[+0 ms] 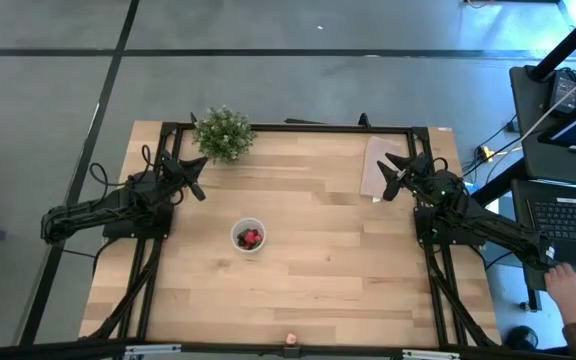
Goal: Pick and placing Produce into tupperware
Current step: Return to Home Position
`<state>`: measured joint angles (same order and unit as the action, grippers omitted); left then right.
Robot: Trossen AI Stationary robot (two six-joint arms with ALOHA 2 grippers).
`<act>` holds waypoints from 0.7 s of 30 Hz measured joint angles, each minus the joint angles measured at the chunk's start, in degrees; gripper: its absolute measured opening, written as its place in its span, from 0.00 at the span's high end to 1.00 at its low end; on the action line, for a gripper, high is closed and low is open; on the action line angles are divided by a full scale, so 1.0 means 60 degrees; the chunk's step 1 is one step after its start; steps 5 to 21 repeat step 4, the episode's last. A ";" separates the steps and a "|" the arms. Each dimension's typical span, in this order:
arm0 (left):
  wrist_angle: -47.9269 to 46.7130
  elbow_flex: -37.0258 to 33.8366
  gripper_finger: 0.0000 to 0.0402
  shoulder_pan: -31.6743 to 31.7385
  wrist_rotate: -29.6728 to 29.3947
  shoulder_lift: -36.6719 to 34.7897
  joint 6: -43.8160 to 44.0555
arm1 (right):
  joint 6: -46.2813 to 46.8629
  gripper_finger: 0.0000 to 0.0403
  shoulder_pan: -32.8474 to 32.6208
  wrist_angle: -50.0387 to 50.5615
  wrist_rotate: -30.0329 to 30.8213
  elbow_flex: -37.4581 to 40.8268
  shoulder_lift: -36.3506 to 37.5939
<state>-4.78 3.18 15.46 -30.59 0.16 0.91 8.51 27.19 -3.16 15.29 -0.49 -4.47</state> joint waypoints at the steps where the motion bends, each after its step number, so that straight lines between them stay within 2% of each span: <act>1: -0.0002 0.0000 0.97 0.0002 0.0000 0.0000 0.0000 | 0.0000 0.49 -0.0001 0.0000 0.0000 0.0000 0.0000; 21: -0.0004 0.0000 0.95 0.0002 0.0000 0.0000 0.0000 | 0.0000 0.49 0.0002 0.0000 0.0000 0.0000 0.0000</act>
